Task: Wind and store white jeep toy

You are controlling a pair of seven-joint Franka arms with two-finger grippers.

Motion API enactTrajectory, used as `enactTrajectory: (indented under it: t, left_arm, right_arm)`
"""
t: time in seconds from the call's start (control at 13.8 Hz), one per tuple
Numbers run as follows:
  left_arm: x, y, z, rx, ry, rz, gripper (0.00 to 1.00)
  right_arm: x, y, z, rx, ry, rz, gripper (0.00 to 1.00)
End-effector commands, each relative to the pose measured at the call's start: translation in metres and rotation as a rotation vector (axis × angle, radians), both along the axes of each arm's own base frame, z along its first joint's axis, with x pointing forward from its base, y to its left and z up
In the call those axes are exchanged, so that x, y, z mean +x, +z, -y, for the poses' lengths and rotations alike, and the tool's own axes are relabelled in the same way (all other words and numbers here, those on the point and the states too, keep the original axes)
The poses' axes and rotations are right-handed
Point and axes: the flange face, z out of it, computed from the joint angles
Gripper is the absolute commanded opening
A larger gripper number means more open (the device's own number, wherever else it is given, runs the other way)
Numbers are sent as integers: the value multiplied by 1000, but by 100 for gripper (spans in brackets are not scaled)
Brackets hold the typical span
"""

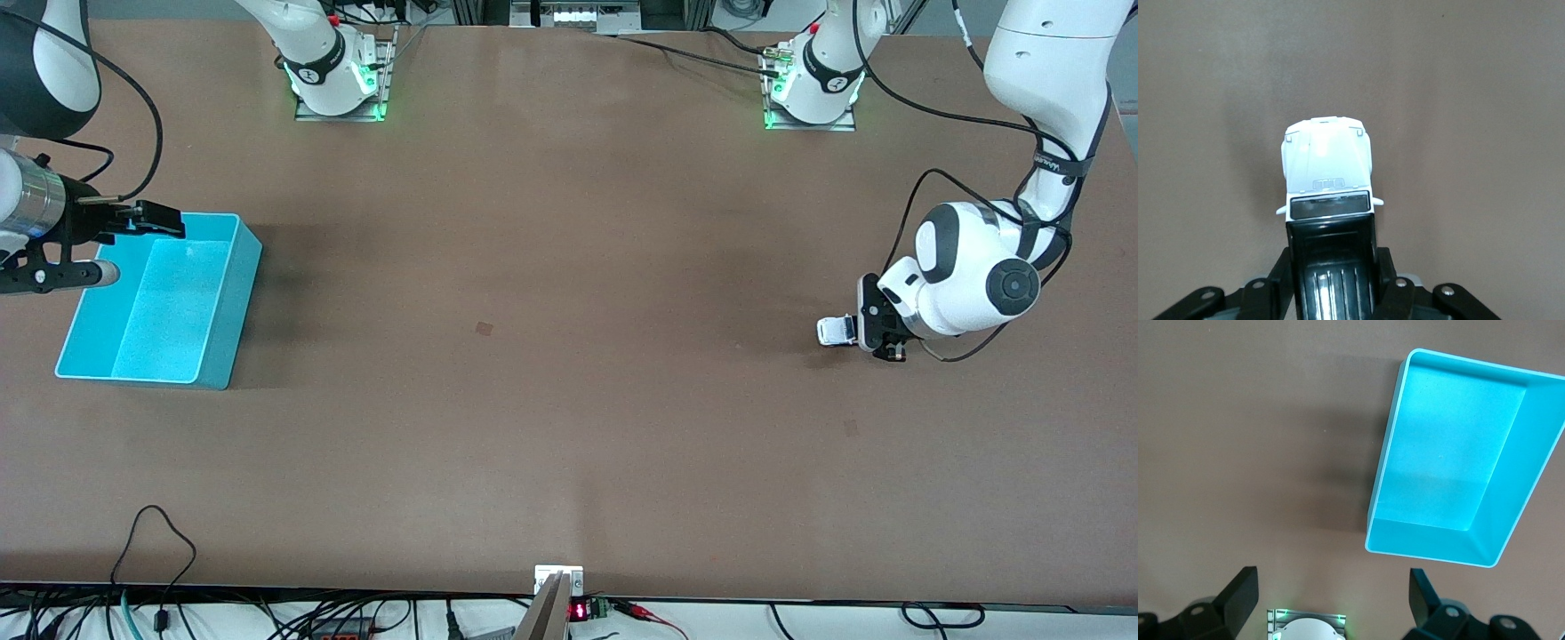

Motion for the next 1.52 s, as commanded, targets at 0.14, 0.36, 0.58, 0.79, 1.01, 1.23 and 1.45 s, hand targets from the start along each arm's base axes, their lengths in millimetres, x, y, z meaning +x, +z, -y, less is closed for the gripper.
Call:
enactTrajectory:
  t: [0.14, 0.36, 0.58, 0.79, 1.01, 1.23, 1.45]
  left_arm:
    - [-5, 3, 2, 3, 1, 11, 36]
    - [-6, -2, 3, 4, -2, 4, 36]
    - [-6, -2, 3, 4, -12, 4, 34]
    - [-6, -4, 3, 3, -15, 1, 32]
    - [-6, -11, 4, 2, -22, 11, 32]
    - [-4, -12, 4, 3, -24, 23, 32]
    - [-4, -12, 5, 0, -25, 25, 31]
  right_arm:
    - [-1, 3, -1, -9, 13, -6, 100]
    - [-1, 3, -2, -9, 15, -6, 100]
    - [-1, 3, -1, -9, 13, -6, 100]
    - [-1, 3, -1, -9, 13, -6, 100]
    - [-2, 3, -1, -9, 13, -8, 100]
    - [-2, 3, -1, -9, 13, -8, 100]
    - [-2, 3, -1, -9, 11, -11, 100]
